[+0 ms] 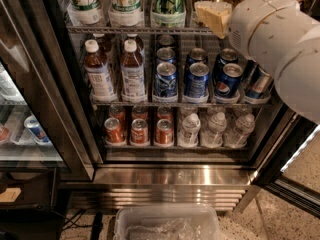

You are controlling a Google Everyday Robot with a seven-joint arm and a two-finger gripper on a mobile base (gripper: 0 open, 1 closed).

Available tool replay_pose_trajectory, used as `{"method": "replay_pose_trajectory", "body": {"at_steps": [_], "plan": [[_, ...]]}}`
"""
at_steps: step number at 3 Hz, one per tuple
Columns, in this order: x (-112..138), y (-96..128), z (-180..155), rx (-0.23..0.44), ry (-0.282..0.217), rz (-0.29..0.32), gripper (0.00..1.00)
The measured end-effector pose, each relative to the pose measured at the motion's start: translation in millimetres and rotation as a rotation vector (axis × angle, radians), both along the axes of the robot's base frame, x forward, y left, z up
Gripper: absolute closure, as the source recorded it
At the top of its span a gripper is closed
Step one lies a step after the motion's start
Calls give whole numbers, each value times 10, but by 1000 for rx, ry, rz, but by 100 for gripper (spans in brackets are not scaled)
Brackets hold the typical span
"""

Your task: Pick orange can from top shelf of fridge

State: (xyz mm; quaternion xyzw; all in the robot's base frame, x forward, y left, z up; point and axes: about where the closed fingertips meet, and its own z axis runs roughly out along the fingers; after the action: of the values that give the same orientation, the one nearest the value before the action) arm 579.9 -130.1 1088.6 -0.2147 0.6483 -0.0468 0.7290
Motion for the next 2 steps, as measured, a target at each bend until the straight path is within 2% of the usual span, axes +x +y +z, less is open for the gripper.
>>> {"method": "replay_pose_trajectory", "body": {"at_steps": [2], "plan": [[71, 14, -135, 33, 30, 2, 32]]}}
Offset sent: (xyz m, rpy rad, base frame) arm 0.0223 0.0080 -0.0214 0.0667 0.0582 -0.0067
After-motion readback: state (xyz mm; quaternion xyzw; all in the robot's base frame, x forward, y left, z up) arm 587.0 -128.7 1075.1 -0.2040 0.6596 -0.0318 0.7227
